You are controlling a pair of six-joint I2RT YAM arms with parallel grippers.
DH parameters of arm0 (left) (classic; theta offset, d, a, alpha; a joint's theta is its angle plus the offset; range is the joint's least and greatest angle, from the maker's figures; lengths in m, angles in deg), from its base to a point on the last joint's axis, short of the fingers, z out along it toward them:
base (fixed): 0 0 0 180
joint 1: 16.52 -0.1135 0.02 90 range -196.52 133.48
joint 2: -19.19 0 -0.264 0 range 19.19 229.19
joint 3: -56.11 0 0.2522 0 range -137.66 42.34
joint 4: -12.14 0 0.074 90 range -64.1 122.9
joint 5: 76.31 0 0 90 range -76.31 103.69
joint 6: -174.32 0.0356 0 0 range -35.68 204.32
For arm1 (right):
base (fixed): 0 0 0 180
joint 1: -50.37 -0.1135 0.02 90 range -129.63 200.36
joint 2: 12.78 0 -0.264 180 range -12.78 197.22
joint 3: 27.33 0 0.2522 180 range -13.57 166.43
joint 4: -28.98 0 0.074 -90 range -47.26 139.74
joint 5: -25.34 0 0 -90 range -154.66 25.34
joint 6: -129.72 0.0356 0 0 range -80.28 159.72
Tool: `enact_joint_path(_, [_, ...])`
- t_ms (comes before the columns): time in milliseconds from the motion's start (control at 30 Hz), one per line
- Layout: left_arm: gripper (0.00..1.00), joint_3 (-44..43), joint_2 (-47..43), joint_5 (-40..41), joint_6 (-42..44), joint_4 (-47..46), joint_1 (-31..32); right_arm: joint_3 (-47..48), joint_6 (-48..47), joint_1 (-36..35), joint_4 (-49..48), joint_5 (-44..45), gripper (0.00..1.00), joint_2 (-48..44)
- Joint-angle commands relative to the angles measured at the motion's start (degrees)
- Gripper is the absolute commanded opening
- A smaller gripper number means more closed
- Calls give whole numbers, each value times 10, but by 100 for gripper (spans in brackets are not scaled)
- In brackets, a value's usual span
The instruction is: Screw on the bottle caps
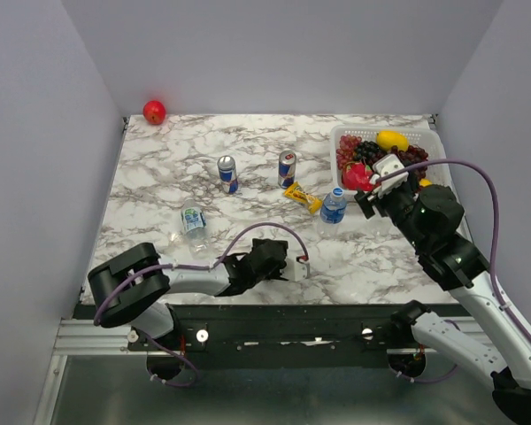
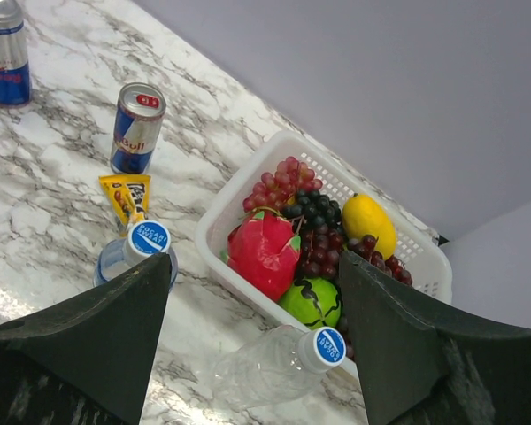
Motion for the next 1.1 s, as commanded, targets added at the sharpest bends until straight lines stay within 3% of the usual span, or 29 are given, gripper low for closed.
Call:
enact_joint_path(0, [75, -50, -48, -10, -111, 151, 2, 17, -3, 2, 12, -7, 84, 10])
enact_joint_path(33, [79, -82, -86, -11, -133, 197, -5, 26, -4, 3, 12, -8, 84, 13])
enact_joint_path(133, [92, -158, -170, -112, -227, 313, -63, 40, -4, 3, 11, -16, 84, 33])
enact_joint_path(200, [99, -188, -203, -170, -304, 357, -126, 56, 2, 3, 8, -24, 84, 51])
enact_joint_path(367, [99, -250, -252, -161, -422, 493, -277, 91, 16, 4, 1, -48, 84, 96])
enact_joint_path(433, [99, -260, -250, -145, -494, 534, -375, 104, 24, 3, 0, -67, 84, 114])
enact_joint_path(533, [99, -262, -222, -203, -552, 566, -508, 122, 35, 3, 4, -92, 84, 135])
enact_joint_path(633, [99, -249, -193, -236, -592, 566, -544, 143, 41, 3, 12, -122, 84, 156])
enact_joint_path(733, [99, -228, -179, -219, -616, 552, -547, 159, 43, 3, 22, -129, 84, 166])
enact_joint_path(867, [99, -209, -128, -267, -649, 561, -559, 162, 44, 3, 34, -128, 84, 168])
enact_joint_path(1067, [99, -190, -71, -239, -678, 528, -559, 145, 51, 3, 42, -133, 84, 151])
